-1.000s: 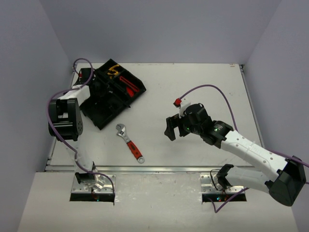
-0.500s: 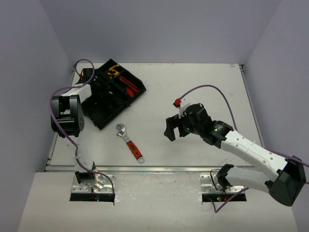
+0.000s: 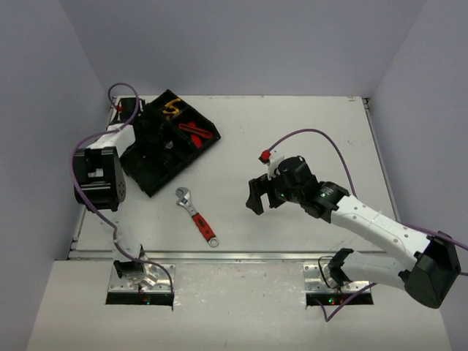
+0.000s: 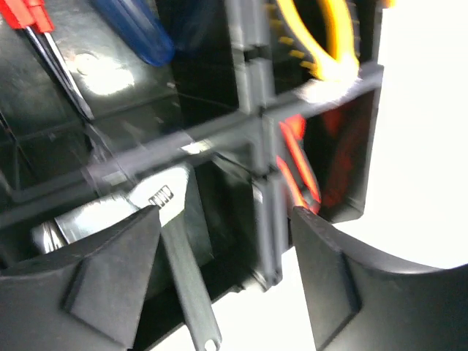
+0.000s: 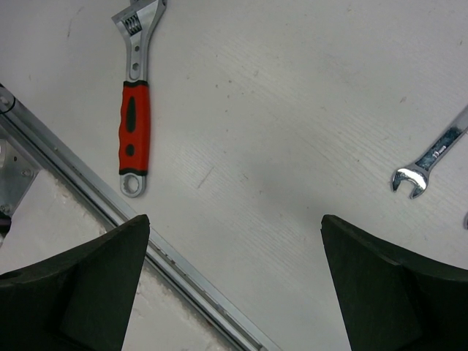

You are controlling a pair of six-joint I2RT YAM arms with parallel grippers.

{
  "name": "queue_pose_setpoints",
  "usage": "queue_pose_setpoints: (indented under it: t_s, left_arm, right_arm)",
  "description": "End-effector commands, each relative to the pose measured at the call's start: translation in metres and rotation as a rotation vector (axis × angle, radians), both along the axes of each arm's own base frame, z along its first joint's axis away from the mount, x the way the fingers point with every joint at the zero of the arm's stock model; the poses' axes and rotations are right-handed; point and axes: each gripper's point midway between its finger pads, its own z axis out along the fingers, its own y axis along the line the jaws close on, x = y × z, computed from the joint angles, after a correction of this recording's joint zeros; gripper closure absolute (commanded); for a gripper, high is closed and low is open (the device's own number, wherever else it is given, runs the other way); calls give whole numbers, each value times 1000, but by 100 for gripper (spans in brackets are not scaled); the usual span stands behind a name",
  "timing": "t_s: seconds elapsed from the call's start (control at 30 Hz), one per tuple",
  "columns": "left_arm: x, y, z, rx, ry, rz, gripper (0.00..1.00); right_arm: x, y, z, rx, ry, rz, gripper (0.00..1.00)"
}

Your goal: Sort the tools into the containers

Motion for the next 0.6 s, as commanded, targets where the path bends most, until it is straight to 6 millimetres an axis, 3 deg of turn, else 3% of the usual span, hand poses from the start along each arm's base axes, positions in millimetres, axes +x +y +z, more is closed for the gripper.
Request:
queue_pose_setpoints:
  t_s: [0.0,0.03,0.1,0.2,0.23,0.3,0.33,0.37,0.4,0.43,0.5,0.53,0.57]
  left_arm:
    - [-2,-12,106,-18,-237,-53,27]
    - [-7,-16,118,-25,-262,-66,26]
    - [-30,-21,165,5,-363,-85,4]
    - [-68,-21,200,58,-450,-77,0]
    - [-92,-19,210,91,-484,-59,0]
    - [-122,-18,211,128,-513,-55,0]
    - [-130,-18,198,132,-491,-55,0]
    - [-160,-21,210,171,-550,-79,0]
    - [-170,-22,202,184,-540,-88,0]
    - [-179,-22,199,206,-538,-95,0]
    - [-204,-8,192,303,-494,-64,0]
    - [-213,-8,188,321,-474,-74,0]
    - [-223,4,183,375,-445,-25,0]
  right_arm:
    - [7,14,10,43,-10,26,1]
    - [8,17,8,38,4,31,1]
    - [10,22,2,12,48,4,1]
    - [12,28,-13,-86,75,-58,1]
    - [7,38,-20,-121,91,-48,1]
    - [3,50,-28,-184,78,-55,1]
    - [5,54,-31,-198,83,-55,1]
    - [5,62,-37,-237,80,-58,1]
    - [6,73,-31,-237,57,-51,1]
    - [6,79,-42,-274,66,-44,1]
    - [11,99,-40,-284,50,-43,1]
    - [10,99,-53,-315,66,-41,1]
    - [11,110,-60,-327,77,-27,1]
